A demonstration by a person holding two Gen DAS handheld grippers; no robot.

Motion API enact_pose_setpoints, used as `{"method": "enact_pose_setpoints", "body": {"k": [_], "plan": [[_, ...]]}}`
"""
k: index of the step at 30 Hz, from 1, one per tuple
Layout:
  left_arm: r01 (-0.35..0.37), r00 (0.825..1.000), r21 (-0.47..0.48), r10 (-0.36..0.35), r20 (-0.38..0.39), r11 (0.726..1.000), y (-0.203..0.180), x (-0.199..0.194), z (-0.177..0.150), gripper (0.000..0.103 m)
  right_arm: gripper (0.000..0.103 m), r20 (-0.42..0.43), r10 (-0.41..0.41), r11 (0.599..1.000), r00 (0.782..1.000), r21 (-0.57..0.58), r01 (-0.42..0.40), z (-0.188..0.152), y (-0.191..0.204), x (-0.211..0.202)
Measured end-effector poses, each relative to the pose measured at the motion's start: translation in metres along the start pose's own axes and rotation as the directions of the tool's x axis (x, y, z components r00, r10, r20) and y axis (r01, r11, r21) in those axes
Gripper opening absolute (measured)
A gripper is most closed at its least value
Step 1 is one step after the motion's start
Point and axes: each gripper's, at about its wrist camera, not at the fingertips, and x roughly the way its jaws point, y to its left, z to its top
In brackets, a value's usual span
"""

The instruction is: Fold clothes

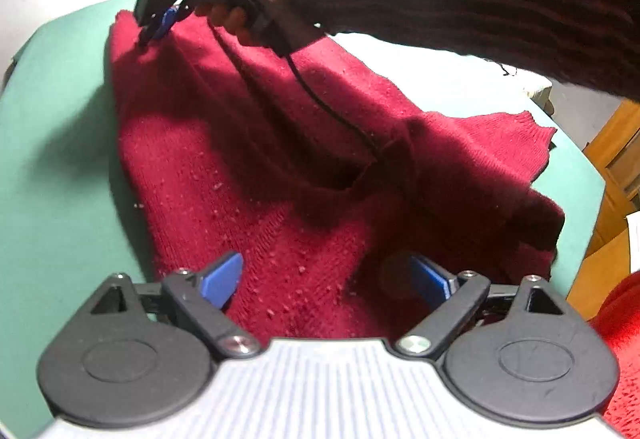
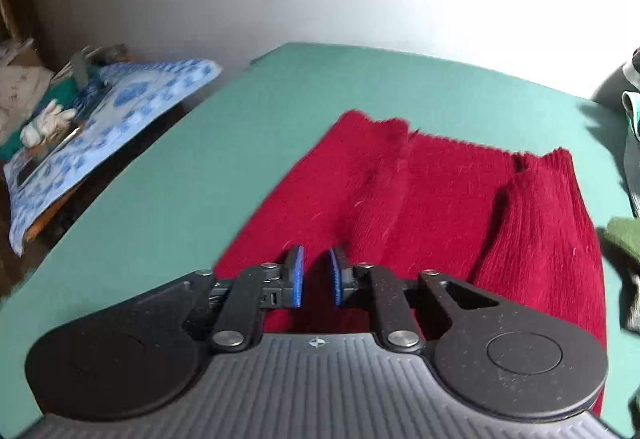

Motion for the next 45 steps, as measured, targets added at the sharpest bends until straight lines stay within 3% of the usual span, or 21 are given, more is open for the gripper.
{"method": "enact_pose_setpoints", "body": {"k": [4,8,13,17,19,21,24,31,38,41,45], "plan": [[0.004,1.0,-0.041,-0.003,0.013,0.999,0.002,0.0,-0.003,0.096,0.015,0.062,0.007,0.996,0.998,0.09,-0.013,0.011,-0.013,0.0],[0.002,1.0,-0.063,-0.001,0.016,0.998,0.001,0.002,-0.002,0.095,0.02,0.063,0.0,0.987,0.998,0.159,-0.01,0.026,-0.016,0.02],[0.0,1.0,-0.078,0.001,0.016,0.997,0.001,0.005,-0.001,0.096,0.017,0.104,-0.131,0.98,0.986,0.167,0.112,0.034,-0.023,0.045],[0.004,1.0,-0.09,-0.002,0.022,0.996,0.004,0.001,-0.001,0.099,0.02,0.085,-0.153,0.984,0.985,0.101,0.144,0.038,-0.02,0.04],[0.009,1.0,-0.084,-0.007,0.021,0.996,0.005,0.0,-0.001,0.099,0.023,0.098,-0.131,0.985,0.986,0.123,0.119,0.034,-0.018,0.022],[0.021,1.0,-0.078,-0.019,0.02,0.997,0.007,-0.001,0.001,0.099,0.031,0.107,-0.043,0.985,0.993,0.171,0.024,0.018,-0.022,-0.006],[0.038,0.999,-0.057,-0.038,0.016,0.998,0.009,0.0,0.001,0.1,0.032,0.071,0.086,0.971,0.994,0.217,-0.099,-0.013,-0.024,-0.047],[0.083,0.996,0.038,-0.084,0.009,0.996,0.008,-0.002,-0.002,0.101,0.032,0.043,0.144,0.959,0.989,0.239,-0.15,-0.126,-0.021,-0.171],[0.115,0.993,0.064,-0.115,0.005,0.991,0.019,-0.009,0.002,0.099,0.033,0.036,-0.04,0.996,0.999,0.077,0.038,-0.214,0.017,-0.244],[0.091,0.996,0.055,-0.09,-0.027,0.994,0.021,-0.004,0.004,0.099,0.034,0.049,-0.077,0.981,0.996,0.181,0.067,-0.237,0.007,-0.26],[0.04,0.999,0.063,-0.04,0.003,0.997,0.013,-0.016,0.012,0.099,0.036,0.085,-0.108,0.959,0.991,0.27,0.081,-0.244,-0.008,-0.281]]}}
